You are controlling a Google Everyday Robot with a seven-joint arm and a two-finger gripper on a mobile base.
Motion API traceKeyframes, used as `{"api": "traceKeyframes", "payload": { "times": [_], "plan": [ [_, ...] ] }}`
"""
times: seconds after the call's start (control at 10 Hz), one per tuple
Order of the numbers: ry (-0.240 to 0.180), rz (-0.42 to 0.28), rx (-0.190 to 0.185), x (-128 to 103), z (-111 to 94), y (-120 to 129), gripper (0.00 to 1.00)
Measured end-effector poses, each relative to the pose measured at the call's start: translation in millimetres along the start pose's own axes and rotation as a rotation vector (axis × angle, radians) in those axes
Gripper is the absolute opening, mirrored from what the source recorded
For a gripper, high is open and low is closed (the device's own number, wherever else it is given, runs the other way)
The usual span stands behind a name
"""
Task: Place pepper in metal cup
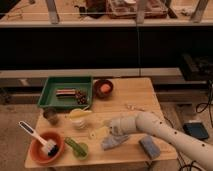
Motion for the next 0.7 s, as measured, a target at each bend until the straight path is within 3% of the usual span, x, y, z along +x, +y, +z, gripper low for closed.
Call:
{"api": "traceKeyframes", "payload": {
  "times": [0.2,0.3,0.4,0.5,0.7],
  "plan": [
    [-0.001,-0.007,0.0,1,0,-1,0.8],
    [-0.016,-0.043,0.016,4,-1,-5,0.8],
    [-0.054,-0.135,0.025,13,3,-17,0.8],
    [-0.103,-0.259,-0.003,23,8,-30,0.8],
    [-0.202,-0.411,-0.059,31,25,-47,0.8]
  ]
}}
